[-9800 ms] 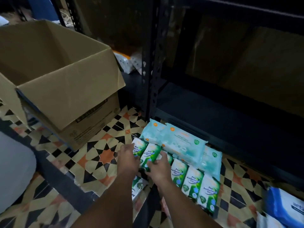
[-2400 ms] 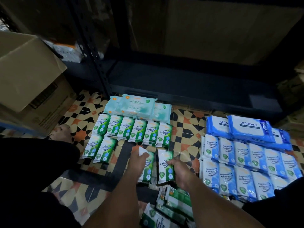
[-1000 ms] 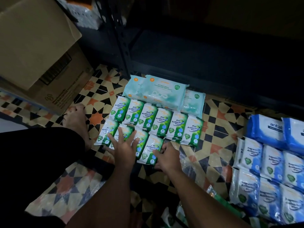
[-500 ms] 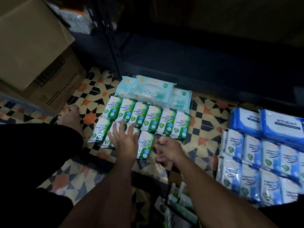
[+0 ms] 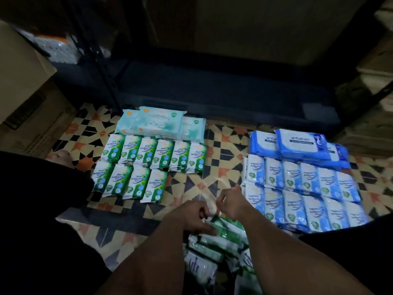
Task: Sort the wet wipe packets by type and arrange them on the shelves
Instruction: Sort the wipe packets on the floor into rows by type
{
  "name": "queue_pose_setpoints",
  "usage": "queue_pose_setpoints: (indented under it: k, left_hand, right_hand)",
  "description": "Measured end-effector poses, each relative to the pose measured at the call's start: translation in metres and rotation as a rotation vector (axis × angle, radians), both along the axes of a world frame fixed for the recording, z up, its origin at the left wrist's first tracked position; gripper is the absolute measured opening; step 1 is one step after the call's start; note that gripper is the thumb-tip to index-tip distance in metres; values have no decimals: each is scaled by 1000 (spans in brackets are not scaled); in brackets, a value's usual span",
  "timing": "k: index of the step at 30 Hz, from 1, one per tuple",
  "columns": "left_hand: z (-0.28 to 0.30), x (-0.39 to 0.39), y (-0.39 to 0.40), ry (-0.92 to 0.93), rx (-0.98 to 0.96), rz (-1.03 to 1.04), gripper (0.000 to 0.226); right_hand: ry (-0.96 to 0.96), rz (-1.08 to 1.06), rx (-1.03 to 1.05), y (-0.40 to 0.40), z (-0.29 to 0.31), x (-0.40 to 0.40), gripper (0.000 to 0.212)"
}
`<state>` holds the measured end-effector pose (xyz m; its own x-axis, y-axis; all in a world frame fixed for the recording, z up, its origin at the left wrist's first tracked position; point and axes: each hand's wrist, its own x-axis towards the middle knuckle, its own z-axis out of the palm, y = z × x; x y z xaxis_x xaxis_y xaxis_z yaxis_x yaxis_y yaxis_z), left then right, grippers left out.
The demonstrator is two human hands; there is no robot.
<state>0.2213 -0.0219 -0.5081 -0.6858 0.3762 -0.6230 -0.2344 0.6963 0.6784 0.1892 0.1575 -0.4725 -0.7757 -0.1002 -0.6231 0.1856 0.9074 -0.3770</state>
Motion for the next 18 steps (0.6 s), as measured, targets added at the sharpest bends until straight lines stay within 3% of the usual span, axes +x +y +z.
queue_pose_setpoints:
  k: [3, 9, 13, 16, 18]
  left_hand:
    - [14, 6, 12, -197, -8, -13, 76]
    - [18, 1, 23, -158, -85, -19, 72]
    - [15, 0, 19, -213, -32, 52, 63]
    - [9, -5, 17, -194, -10, 88, 70]
    - [11, -8, 16, -212, 40, 194, 67]
  right_hand:
    - [-14, 118, 48, 14, 7, 14, 24]
    - [-64, 231, 132, 27, 3, 28, 54]
    - [-44, 240, 196, 26, -2, 27, 46]
    - [-31, 311, 248, 26, 3, 21, 48]
    - [90, 362, 194, 21, 17, 12, 43]
